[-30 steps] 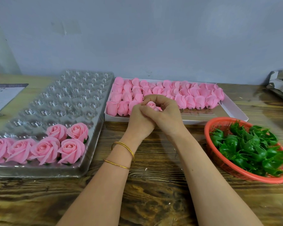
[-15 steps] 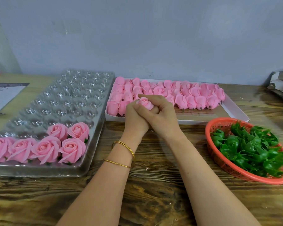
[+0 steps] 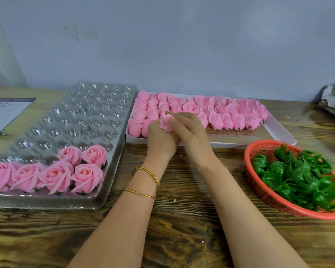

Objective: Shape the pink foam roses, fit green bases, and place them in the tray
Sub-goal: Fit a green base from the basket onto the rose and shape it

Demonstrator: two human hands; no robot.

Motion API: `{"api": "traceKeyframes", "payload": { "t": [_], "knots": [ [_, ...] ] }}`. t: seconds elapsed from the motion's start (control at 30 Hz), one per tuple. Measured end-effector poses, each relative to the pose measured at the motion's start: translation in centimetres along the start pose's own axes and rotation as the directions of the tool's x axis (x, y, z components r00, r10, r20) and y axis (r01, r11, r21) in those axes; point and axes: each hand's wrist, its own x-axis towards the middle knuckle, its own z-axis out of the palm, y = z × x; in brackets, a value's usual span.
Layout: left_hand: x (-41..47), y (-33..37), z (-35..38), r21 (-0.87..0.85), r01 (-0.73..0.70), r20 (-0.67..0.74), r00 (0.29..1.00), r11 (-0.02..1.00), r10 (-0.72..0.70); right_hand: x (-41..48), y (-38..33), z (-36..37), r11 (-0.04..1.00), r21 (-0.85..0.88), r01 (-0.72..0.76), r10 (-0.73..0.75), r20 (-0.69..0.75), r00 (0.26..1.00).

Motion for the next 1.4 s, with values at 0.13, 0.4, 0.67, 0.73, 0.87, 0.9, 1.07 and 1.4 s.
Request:
{"api": "traceKeyframes", "payload": {
  "t": [0.13, 0.4, 0.67, 0.73, 0.87, 0.9, 1.07, 1.4],
  "knots": [
    [0.3, -0.3, 0.0, 0.003, -0.048, 0.005, 0.999, 0.999, 0.048, 0.4, 0.1, 0.1, 0.996, 0.087, -0.021, 0.025, -0.046, 0.999],
    [0.3, -0.7, -0.1, 0.036, -0.076, -0.019, 0.997, 0.996, 0.077, 0.8, 0.2, 0.1, 0.970, 0.210, -0.122, 0.133, -0.037, 0.990],
    [0.3, -0.4, -0.2, 0.084, -0.093, 0.000, 0.996, 0.992, 0.093, 0.9, 0.2, -0.2, 0.966, 0.211, -0.148, 0.172, -0.103, 0.980],
    [0.1, -0.2, -0.3, 0.097, -0.112, 0.014, 0.994, 0.989, 0.111, 1.0, 0.2, -0.4, 0.972, 0.189, -0.138, 0.164, -0.130, 0.978],
    [0.1, -0.4, -0.5, 0.190, -0.155, 0.083, 0.987, 0.970, 0.141, 0.8, -0.3, -0.9, 0.990, 0.139, -0.033, 0.065, -0.232, 0.971],
    [0.1, -0.3, -0.5, 0.203, -0.151, 0.094, 0.986, 0.967, 0.135, 0.7, -0.4, -0.9, 0.990, 0.138, 0.002, 0.033, -0.250, 0.968],
    [0.0, -0.1, -0.4, 0.247, -0.143, 0.087, 0.988, 0.958, 0.125, 0.4, -0.1, 0.0, 0.996, 0.039, 0.082, -0.072, -0.219, 0.973],
    [0.2, -0.2, 0.2, 0.099, -0.021, 0.034, 0.999, 0.995, 0.018, 0.5, 0.6, 0.2, 0.996, -0.002, 0.089, -0.088, -0.191, 0.978]
  ]
}}
